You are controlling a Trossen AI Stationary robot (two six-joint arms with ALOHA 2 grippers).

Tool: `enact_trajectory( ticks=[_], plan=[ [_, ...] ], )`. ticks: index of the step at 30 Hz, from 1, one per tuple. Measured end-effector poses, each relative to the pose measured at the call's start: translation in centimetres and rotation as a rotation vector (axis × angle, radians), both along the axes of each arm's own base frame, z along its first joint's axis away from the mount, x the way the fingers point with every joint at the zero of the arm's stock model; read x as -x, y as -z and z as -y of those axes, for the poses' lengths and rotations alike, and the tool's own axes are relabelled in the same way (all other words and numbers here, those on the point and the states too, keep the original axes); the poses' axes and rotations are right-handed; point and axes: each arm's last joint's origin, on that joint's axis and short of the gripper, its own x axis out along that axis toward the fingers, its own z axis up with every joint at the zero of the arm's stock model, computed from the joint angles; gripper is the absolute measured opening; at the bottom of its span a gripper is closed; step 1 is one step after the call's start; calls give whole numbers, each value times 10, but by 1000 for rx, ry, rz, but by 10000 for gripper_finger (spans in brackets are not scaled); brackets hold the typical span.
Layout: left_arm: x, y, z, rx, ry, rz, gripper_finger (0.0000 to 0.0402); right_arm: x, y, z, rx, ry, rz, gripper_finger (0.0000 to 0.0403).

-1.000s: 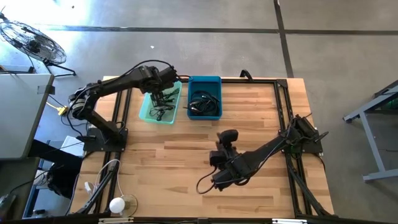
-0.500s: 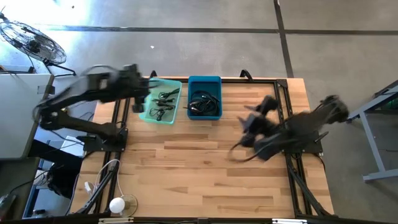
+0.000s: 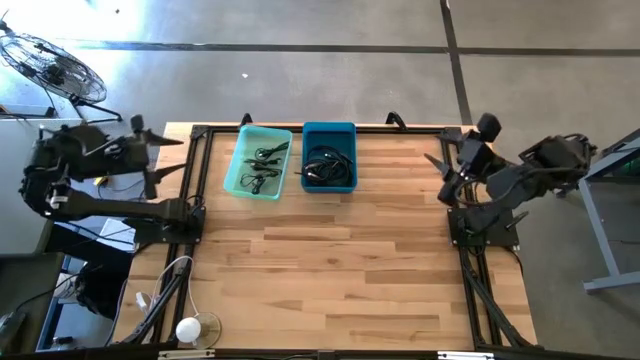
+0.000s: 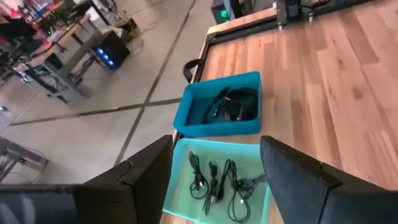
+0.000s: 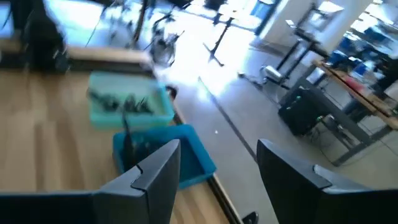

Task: Pick & Place USB Port
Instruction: Return to Home Position

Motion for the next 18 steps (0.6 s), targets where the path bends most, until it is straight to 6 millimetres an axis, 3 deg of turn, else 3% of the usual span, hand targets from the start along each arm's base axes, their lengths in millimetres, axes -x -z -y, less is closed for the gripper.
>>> enact_trajectory(
  ticks=[5,10,12,18],
  plan=[
    [26,41,3,-7,3,68,237,6,9,-1,-38,-111,-145,199],
    [33,85,5,-13,44,228,237,-5,23,-10,-63,-156,-186,186],
    [28,100,6,-7,91,291,237,-11,34,-12,-15,-150,-215,181],
    [-30,132,2,57,163,267,237,-22,73,-18,65,-137,-240,155]
  ],
)
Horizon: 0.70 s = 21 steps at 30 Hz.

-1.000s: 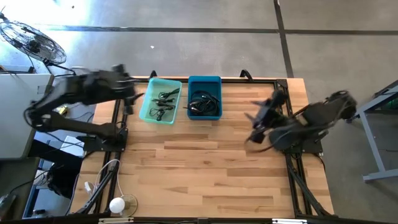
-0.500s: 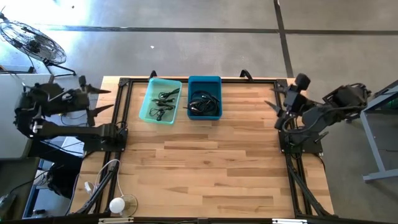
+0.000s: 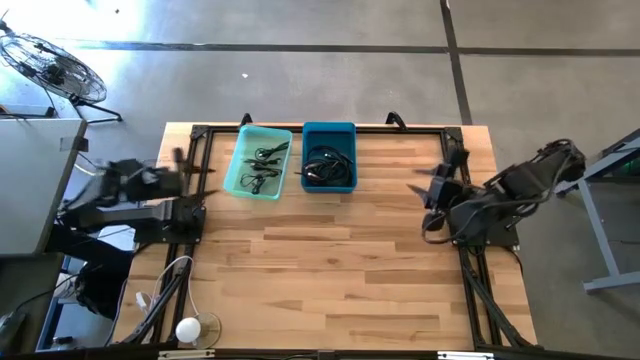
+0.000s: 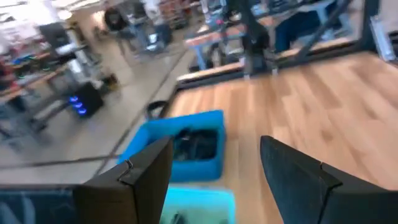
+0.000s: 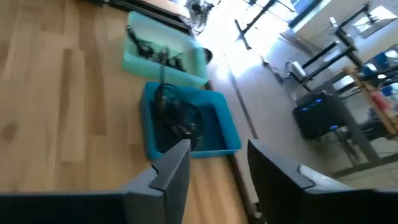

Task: Pick & Place USB Port
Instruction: Return to Home Position

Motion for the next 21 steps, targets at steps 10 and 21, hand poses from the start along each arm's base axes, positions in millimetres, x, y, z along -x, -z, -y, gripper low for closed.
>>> enact_trajectory(
  ticks=[10,21],
  plan=[
    [-46,48,-2,3,99,112,229,-5,73,-5,-120,-158,187,9],
    [-53,64,-2,-45,140,114,14,-4,144,-1,-218,-306,429,1]
  ],
)
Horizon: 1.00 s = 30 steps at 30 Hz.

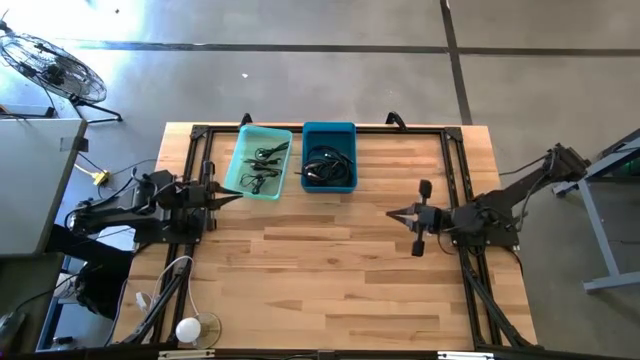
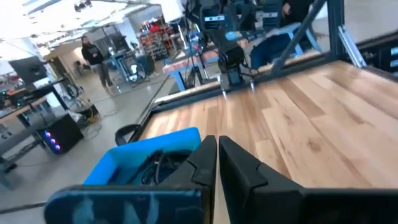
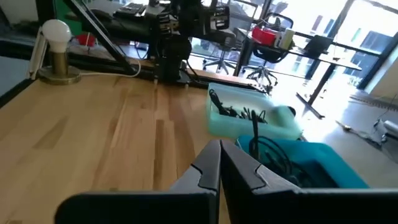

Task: Pick & Place USB Port
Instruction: Return to Home Position

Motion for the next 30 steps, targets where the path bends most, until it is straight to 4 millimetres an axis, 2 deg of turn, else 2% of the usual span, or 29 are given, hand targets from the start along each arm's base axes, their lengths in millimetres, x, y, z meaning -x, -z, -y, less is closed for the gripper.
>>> enact_trajectory(
  ticks=[10,17,30],
  plan=[
    [0,8,1,-94,37,-85,2,-4,36,22,-63,41,91,0],
    [0,8,3,-92,98,-87,1,3,63,41,-91,14,216,0],
    [0,9,4,-57,146,-90,0,12,82,44,-85,14,230,0]
  ],
)
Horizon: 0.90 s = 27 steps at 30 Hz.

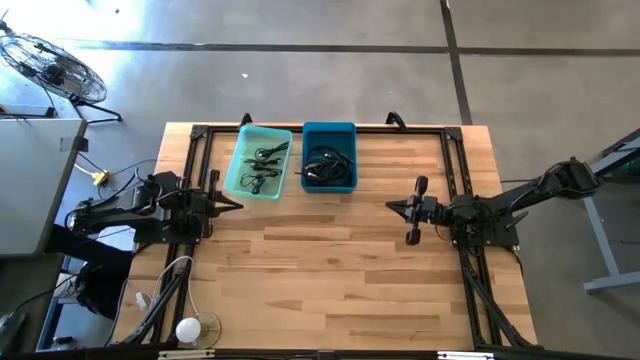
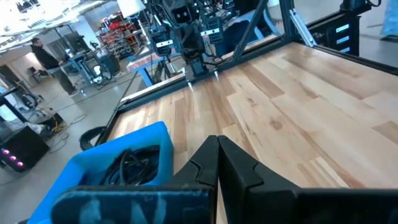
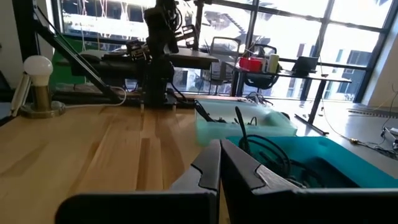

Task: Pick & Place USB Port
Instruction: Return to Home Position

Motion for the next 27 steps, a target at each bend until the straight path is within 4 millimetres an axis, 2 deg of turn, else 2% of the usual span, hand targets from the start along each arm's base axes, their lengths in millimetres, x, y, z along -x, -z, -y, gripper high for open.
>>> enact_trajectory(
  ticks=[3,7,15,22,27],
  plan=[
    [0,0,0,1,5,1,0,4,9,1,-8,11,-10,0],
    [0,-1,1,3,31,7,0,5,9,0,-25,24,-9,0],
    [0,-1,3,24,101,12,0,15,-16,-17,94,-30,200,0],
    [0,-2,4,27,136,15,0,30,-23,-29,134,49,197,0],
    [0,-2,4,25,127,15,0,39,-30,-25,151,93,218,0]
  ],
)
